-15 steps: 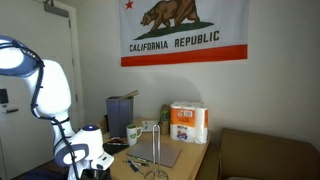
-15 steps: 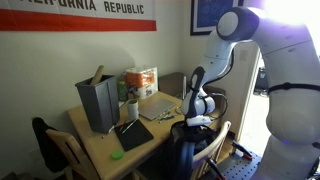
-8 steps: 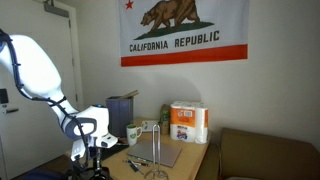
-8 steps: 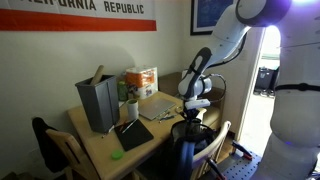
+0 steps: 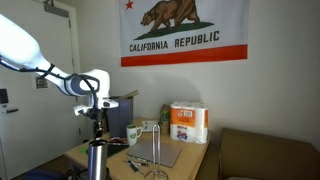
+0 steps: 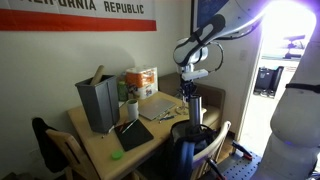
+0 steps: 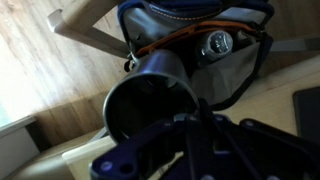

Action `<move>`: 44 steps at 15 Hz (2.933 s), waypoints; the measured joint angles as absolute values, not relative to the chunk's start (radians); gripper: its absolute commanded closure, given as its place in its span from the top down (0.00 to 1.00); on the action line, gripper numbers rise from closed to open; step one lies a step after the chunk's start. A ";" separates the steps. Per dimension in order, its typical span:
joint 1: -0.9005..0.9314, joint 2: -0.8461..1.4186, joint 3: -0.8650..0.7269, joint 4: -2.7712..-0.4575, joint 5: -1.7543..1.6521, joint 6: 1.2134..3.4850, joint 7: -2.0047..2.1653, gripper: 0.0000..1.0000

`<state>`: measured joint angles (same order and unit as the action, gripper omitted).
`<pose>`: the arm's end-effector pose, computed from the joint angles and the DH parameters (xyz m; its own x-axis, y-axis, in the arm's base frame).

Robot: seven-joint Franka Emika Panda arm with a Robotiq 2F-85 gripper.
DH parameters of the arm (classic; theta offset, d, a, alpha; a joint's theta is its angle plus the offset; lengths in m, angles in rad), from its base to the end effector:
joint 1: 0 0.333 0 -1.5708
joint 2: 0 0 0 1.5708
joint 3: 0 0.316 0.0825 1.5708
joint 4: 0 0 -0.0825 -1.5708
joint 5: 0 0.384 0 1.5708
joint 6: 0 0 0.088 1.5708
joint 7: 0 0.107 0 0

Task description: Remove the flask and the bottle from the back pack and put the green lid on the bottle

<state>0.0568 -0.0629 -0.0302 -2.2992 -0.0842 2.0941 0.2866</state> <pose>0.4875 0.0088 0.3631 0.9692 -0.2154 -0.1191 -0.2038 -0.9737 0.1021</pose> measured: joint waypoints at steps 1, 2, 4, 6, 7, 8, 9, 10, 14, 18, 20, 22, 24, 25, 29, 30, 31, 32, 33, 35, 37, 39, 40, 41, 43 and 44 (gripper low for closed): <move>0.057 -0.084 -0.017 -2.259 -0.122 2.051 0.299 0.04; 0.057 -0.100 -0.003 -2.218 -0.159 2.019 0.304 0.04; 0.057 -0.113 0.020 -2.141 -0.217 1.995 0.305 0.04; 0.057 -0.109 0.035 -2.086 -0.248 1.995 0.305 0.04; 0.057 -0.105 0.039 -2.072 -0.256 1.999 0.305 0.04; 0.057 -0.100 0.041 -2.066 -0.258 2.006 0.305 0.04; 0.056 -0.092 0.041 -2.067 -0.258 2.016 0.305 0.04; 0.053 -0.083 0.041 -2.073 -0.258 2.028 0.309 0.04; 0.035 -0.050 0.030 -2.172 -0.257 2.177 0.355 0.04; 0.016 -0.018 0.022 -2.275 -0.280 2.381 0.402 0.03; 0.012 -0.005 0.017 -2.303 -0.312 2.456 0.429 0.04; 0.008 0.008 0.010 -2.322 -0.355 2.519 0.463 0.04; 0.008 0.025 0.001 -2.333 -0.386 2.568 0.490 0.03; 0.007 0.035 -0.003 -2.336 -0.395 2.585 0.499 0.03; 0.008 0.085 -0.021 -2.339 -0.398 2.648 0.502 0.03; 0.008 0.101 -0.027 -2.339 -0.398 2.673 0.502 0.04; 0.008 0.117 -0.033 -2.339 -0.398 2.698 0.502 0.03; 0.010 0.134 -0.040 -2.339 -0.398 2.726 0.502 0.03; 0.012 0.150 -0.048 -2.338 -0.398 2.752 0.502 0.03; 0.020 0.182 -0.066 -2.332 -0.398 2.789 0.502 0.03; 0.034 0.202 -0.086 -2.316 -0.398 2.800 0.502 0.03; 0.047 0.216 -0.100 -2.299 -0.391 2.800 0.502 0.04; 0.051 0.223 -0.105 -2.290 -0.387 2.800 0.501 0.13; 0.054 0.231 -0.107 -2.279 -0.382 2.800 0.501 0.07; 0.062 0.247 -0.111 -2.251 -0.366 2.800 0.498 0.08; 0.065 0.254 -0.111 -2.235 -0.359 2.800 0.497 0.07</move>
